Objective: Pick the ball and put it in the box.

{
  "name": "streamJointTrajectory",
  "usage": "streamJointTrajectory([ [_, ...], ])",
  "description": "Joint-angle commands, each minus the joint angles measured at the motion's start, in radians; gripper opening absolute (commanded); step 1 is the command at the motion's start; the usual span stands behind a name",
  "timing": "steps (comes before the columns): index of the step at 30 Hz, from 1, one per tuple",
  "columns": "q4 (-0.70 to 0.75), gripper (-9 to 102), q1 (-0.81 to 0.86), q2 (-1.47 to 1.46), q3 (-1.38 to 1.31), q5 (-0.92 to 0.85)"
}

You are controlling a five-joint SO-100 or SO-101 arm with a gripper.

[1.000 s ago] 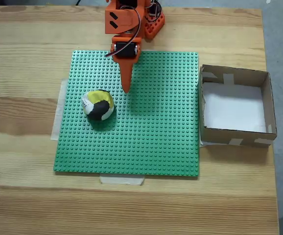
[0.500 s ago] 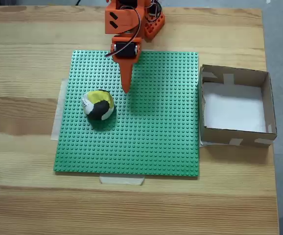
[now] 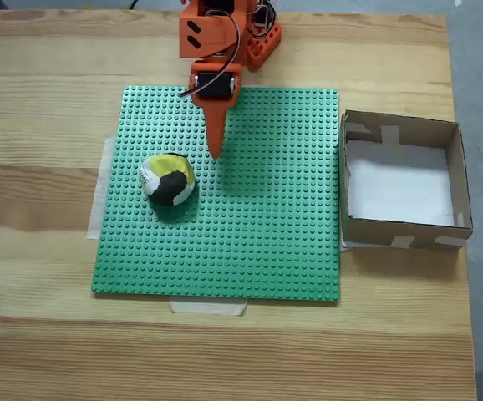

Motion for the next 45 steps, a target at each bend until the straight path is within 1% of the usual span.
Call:
streamJointTrajectory([
  [1,-0.014,-1,0.006,0.009,0.025,-0.002],
  [35,-0.015,-1,0.006,0.009,0.025,-0.005],
  [45,0.034,-1,0.012,-0.009,-0.089,0.011],
])
